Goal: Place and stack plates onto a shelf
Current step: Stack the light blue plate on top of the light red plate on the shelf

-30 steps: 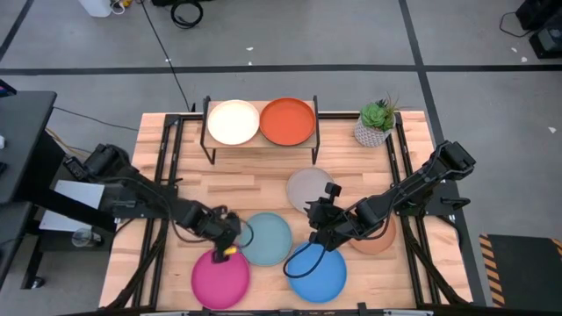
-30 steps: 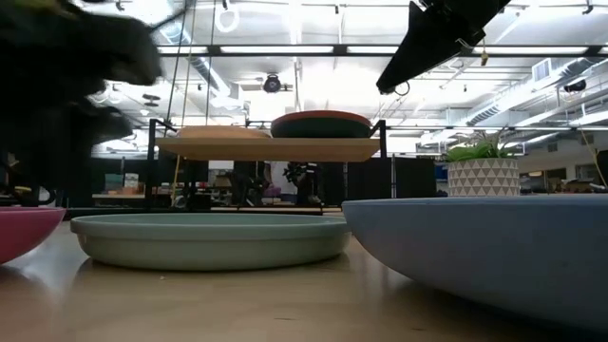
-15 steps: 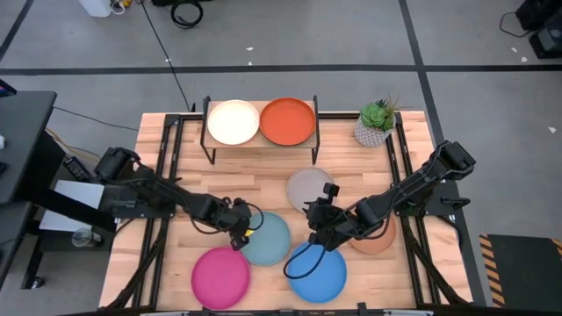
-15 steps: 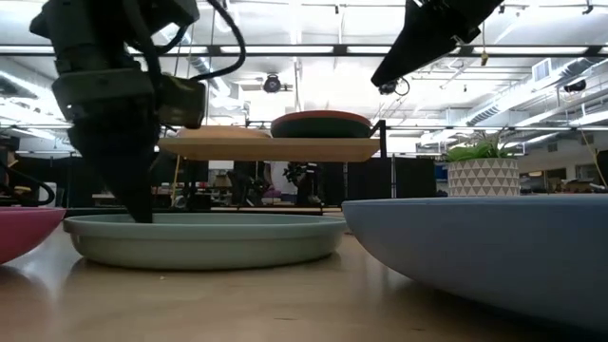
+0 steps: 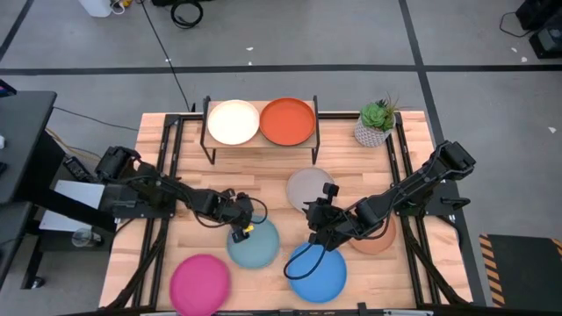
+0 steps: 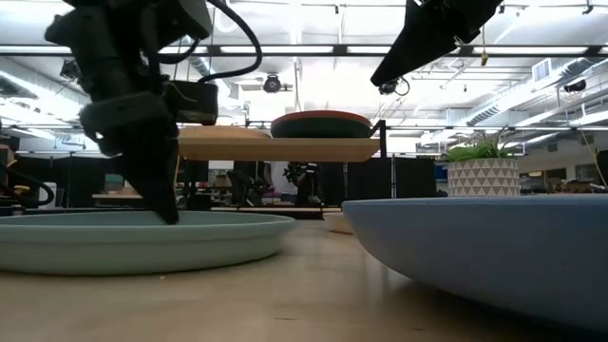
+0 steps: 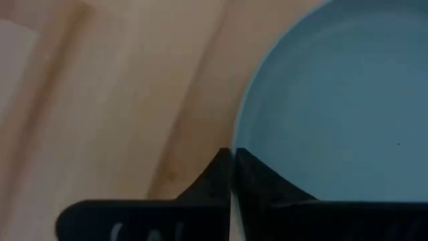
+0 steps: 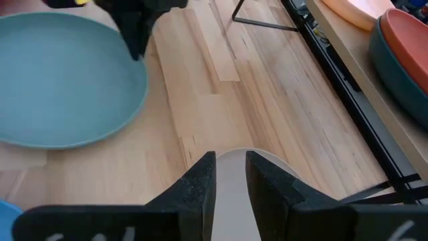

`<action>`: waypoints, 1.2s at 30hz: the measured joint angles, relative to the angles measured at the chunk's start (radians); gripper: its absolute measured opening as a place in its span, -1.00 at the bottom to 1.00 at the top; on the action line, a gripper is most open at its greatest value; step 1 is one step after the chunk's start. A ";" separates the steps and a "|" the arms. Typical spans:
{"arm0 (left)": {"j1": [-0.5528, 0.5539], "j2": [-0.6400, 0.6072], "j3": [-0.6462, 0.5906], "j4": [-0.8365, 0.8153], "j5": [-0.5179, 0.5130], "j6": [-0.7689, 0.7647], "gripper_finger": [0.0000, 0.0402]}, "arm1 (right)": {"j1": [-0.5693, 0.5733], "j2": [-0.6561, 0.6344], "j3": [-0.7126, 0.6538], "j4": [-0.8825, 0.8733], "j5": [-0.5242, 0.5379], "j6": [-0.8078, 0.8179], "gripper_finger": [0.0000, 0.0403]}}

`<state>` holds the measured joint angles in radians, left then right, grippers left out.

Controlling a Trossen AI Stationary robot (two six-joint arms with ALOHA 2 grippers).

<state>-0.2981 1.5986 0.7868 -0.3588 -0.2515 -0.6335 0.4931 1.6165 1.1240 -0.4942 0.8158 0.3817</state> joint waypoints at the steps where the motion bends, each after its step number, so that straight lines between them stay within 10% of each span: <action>1: 0.012 -0.001 0.000 -0.001 -0.002 0.017 -0.93 | 0.000 0.000 0.000 0.000 0.000 0.000 -0.56; 14: 0.164 -0.272 -0.002 -0.041 0.143 0.185 -0.95 | 0.000 0.000 0.000 -0.004 -0.006 -0.012 -0.56; 23: 0.376 -0.569 0.146 -0.312 0.054 0.314 -0.95 | -0.010 0.000 0.000 -0.001 -0.007 -0.019 -0.56; 36: 0.973 -0.367 0.594 -0.644 0.140 0.622 -0.95 | -0.024 0.000 0.000 0.011 -0.008 -0.018 -0.56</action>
<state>0.6746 1.2319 1.3806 -1.0024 -0.1112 -0.0111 0.4690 1.6165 1.1240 -0.4827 0.8078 0.3637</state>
